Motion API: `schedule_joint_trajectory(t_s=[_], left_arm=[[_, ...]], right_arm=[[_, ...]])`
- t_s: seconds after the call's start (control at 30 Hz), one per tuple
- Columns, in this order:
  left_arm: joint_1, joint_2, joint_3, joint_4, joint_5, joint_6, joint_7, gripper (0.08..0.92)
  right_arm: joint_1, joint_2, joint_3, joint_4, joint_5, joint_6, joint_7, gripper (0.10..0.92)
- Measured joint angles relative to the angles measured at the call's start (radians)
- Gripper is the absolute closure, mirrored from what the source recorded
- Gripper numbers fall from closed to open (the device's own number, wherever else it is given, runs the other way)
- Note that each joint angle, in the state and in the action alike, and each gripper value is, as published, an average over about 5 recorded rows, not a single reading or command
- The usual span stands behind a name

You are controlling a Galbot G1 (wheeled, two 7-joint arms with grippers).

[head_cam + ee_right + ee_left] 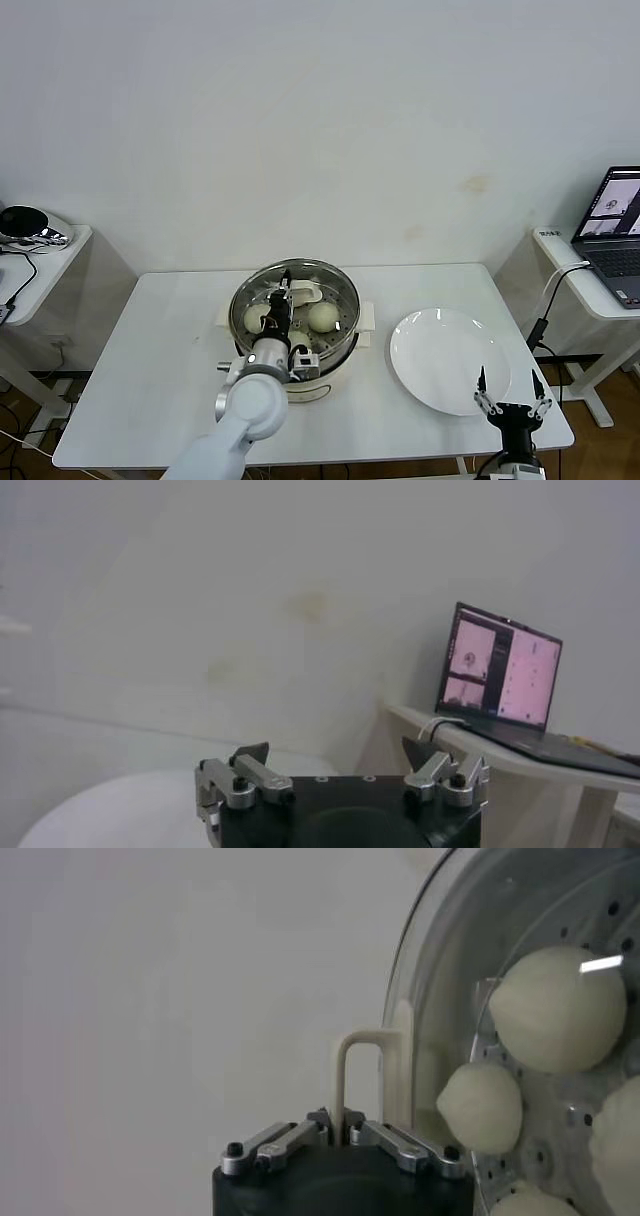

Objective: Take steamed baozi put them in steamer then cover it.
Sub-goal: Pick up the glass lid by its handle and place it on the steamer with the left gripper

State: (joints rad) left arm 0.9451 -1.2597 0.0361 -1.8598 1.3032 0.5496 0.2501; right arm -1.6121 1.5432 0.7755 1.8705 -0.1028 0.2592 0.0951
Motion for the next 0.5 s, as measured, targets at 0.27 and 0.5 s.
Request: schedule_joint_trajectory(t_s=[0.27, 0.5], left_arm=[[0.013, -0.01, -0.002, 0.011, 0.011, -0.003, -0.011, 0.856], [0.011, -0.02, -0.002, 0.026, 0.015, -0.007, -0.02, 0.856]], right_arm=[[-0.003, -0.001, -0.002, 0.0, 0.001, 0.003, 0.0, 0.203], [-0.008, -0.001, -0.002, 0.001, 0.001, 0.007, 0.0, 0.203]])
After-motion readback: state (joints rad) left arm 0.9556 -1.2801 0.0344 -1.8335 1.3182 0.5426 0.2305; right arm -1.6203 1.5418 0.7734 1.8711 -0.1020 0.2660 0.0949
